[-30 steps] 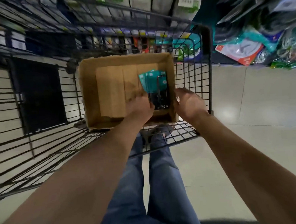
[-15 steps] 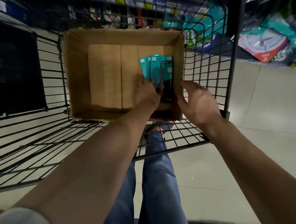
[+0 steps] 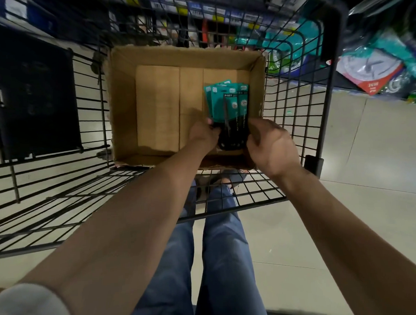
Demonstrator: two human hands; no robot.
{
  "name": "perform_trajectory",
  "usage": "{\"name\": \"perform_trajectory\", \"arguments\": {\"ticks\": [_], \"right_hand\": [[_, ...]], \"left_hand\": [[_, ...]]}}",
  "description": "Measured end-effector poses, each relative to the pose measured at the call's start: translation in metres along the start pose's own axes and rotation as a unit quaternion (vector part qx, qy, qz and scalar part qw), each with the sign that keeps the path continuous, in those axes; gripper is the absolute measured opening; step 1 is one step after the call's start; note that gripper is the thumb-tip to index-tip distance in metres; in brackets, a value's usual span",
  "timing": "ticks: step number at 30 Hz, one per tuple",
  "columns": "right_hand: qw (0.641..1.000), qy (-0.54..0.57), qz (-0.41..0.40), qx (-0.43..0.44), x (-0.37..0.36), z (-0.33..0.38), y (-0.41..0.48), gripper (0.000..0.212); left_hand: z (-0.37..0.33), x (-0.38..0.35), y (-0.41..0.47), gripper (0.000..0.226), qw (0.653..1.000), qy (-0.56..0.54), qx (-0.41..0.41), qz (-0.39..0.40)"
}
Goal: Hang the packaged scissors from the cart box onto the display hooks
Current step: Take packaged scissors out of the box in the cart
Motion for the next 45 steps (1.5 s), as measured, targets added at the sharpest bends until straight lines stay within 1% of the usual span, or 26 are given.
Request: {"name": "perform_trajectory", "arguments": {"ticks": [2,4,7,10,12,15,16,19,22,24,25,27,29,30,31,33,36,38,39,42,45], "right_hand": [[1.0,0.014,-0.003,0.001,-0.002,0.007,0.001,0.038],[0.999,0.041,-0.009,-0.004,-0.006,0.014,0.006,0.037],[0.996,0.082,-0.008,-0.022,-0.024,0.021,0.024,0.039],[0.994,0.095,0.006,-0.055,-0.049,0.02,0.049,0.043],[0.992,0.085,0.03,-0.091,-0.067,0.016,0.065,0.05],[0.986,0.075,0.031,-0.147,-0.088,0.004,0.084,0.07],[0.983,0.073,0.033,-0.166,-0.094,-0.002,0.088,0.073],[0.976,0.06,0.034,-0.207,-0.11,-0.023,0.096,0.07],[0.982,0.034,0.001,-0.186,-0.113,-0.032,0.099,0.064],[0.983,0.032,-0.017,-0.178,-0.114,-0.032,0.099,0.064],[0.982,0.039,-0.02,-0.184,-0.115,-0.031,0.098,0.067],[0.979,0.049,-0.017,-0.199,-0.115,-0.028,0.098,0.082],[0.975,0.059,-0.02,-0.215,-0.115,-0.027,0.101,0.098],[0.973,0.063,-0.024,-0.222,-0.115,-0.027,0.102,0.102],[0.971,0.064,-0.028,-0.228,-0.115,-0.028,0.103,0.101],[0.969,0.064,-0.038,-0.234,-0.115,-0.029,0.103,0.093],[0.965,0.125,-0.05,-0.224,-0.117,-0.03,0.103,0.066],[0.96,0.168,-0.027,-0.224,-0.12,-0.03,0.101,0.051],[0.959,0.175,-0.011,-0.222,-0.12,-0.028,0.098,0.046],[0.952,0.208,-0.003,-0.223,-0.113,-0.025,0.082,0.04],[0.932,0.284,-0.015,-0.225,-0.099,-0.017,0.059,0.039]], "left_hand": [[0.006,0.011,-0.009,0.014,1.0,-0.017,0.013,-0.008],[0.01,0.024,-0.018,0.006,0.999,-0.042,0.012,-0.012],[0.019,0.049,-0.028,0.036,0.999,-0.025,-0.006,-0.019],[0.037,0.074,-0.034,0.045,0.999,-0.036,-0.006,-0.033],[0.048,0.09,-0.036,0.042,0.999,-0.039,0.002,-0.033],[0.055,0.108,-0.035,0.038,0.998,-0.064,0.004,-0.022],[0.055,0.113,-0.034,0.037,0.998,-0.059,-0.001,-0.02],[0.057,0.124,-0.028,0.036,0.998,-0.067,-0.014,-0.013],[0.059,0.13,-0.022,0.032,0.997,-0.077,-0.015,-0.011],[0.06,0.133,-0.019,0.03,0.997,-0.075,-0.018,-0.015],[0.06,0.134,-0.019,0.029,0.997,-0.075,-0.023,-0.016],[0.059,0.135,-0.019,0.029,0.996,-0.082,-0.03,-0.009],[0.062,0.134,-0.02,0.027,0.995,-0.094,-0.02,0.005],[0.065,0.133,-0.02,0.025,0.995,-0.1,-0.012,0.009],[0.066,0.132,-0.022,0.023,0.995,-0.1,-0.009,0.01],[0.067,0.131,-0.027,0.019,0.996,-0.085,-0.018,0.012],[0.067,0.128,-0.035,0.022,0.996,-0.078,-0.03,0.045],[0.065,0.128,-0.042,0.025,0.993,-0.086,-0.031,0.07],[0.064,0.129,-0.045,0.026,0.992,-0.093,-0.03,0.082],[0.054,0.13,-0.06,0.028,0.987,-0.111,-0.029,0.109],[0.036,0.132,-0.081,0.04,0.987,-0.098,-0.024,0.123]]}}
Point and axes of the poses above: each hand's wrist, its own y-axis towards the middle knuckle, its own x-axis out of the back of the hand, z = x × y, the point moved 8 cm from there along y, towards the middle knuckle, and after that the axes turned 8 degrees about z, right-handed, at the moved point
